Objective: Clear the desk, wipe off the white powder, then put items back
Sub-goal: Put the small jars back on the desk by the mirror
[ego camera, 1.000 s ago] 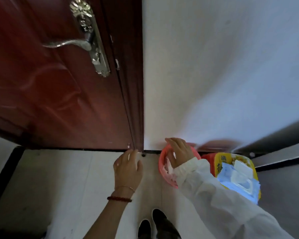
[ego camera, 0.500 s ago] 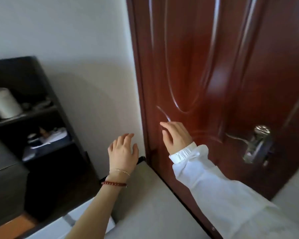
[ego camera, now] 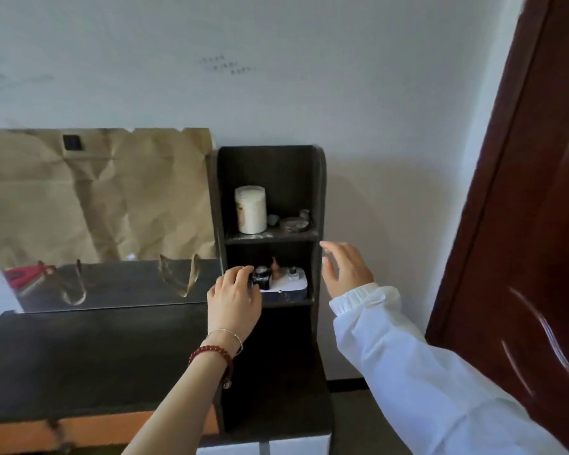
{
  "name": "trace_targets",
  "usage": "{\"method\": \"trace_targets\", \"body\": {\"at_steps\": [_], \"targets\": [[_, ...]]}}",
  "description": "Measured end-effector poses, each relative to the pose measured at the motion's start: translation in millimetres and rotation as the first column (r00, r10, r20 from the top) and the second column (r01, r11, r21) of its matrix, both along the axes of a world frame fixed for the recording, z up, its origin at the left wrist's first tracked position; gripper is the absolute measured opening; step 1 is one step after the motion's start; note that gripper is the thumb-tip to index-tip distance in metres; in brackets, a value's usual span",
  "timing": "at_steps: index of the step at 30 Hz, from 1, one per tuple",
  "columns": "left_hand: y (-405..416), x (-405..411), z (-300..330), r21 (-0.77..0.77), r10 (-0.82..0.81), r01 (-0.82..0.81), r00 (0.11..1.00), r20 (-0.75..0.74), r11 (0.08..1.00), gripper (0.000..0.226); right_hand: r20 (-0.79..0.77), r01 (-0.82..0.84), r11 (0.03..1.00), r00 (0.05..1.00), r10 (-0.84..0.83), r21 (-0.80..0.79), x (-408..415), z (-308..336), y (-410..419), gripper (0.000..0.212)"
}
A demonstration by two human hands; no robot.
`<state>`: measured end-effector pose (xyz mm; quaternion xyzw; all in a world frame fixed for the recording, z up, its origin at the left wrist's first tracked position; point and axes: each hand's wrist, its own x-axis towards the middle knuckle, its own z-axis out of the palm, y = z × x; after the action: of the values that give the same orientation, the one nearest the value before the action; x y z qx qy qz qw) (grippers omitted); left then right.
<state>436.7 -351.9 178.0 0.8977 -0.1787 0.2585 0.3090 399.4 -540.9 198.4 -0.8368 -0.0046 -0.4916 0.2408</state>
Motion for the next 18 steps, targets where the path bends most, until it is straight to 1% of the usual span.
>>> {"method": "trace_targets", "body": {"at_steps": [4, 7, 12, 14, 16, 18], "targets": [[13.7, 47.0, -26.9, 0.023, -0.011, 0.013, 0.994, -0.11, 1.0, 0.037, -0.186, -0.005, 1.0, 0.983, -0.001, -0.031, 49.8, -39.0, 7.7, 0.028], [8.8, 84.5, -46.5, 0.017, -0.017, 0.02, 0.984, -0.18, 1.0, 0.038, -0.335, -0.026, 0.998, 0.942, 0.003, -0.063, 88.8, -64.9, -0.8, 0.032], [-21.9, 151.6, -77.0, 0.035, -0.037, 0.048, 0.96, -0.277, 0.998, 0.04, -0.526, -0.026, 0.999, 0.85, 0.001, -0.04, 160.7, -104.5, -26.8, 0.036], [-38.9, 180.1, -90.0, 0.056, -0.045, 0.065, 0.954, -0.297, 0.996, 0.041, -0.619, -0.044, 0.999, 0.785, 0.029, -0.009, 189.7, -120.1, -36.2, 0.04], [-56.0, 203.2, -98.3, 0.114, -0.034, 0.074, 0.949, -0.314, 0.991, 0.043, -0.687, -0.045, 0.998, 0.724, 0.059, 0.039, 214.9, -133.2, -43.0, 0.044], [-71.9, 228.2, -106.4, 0.19, -0.004, 0.067, 0.95, -0.313, 0.979, 0.046, -0.726, -0.015, 0.998, 0.685, 0.059, 0.066, 239.5, -145.0, -48.9, 0.047]]}}
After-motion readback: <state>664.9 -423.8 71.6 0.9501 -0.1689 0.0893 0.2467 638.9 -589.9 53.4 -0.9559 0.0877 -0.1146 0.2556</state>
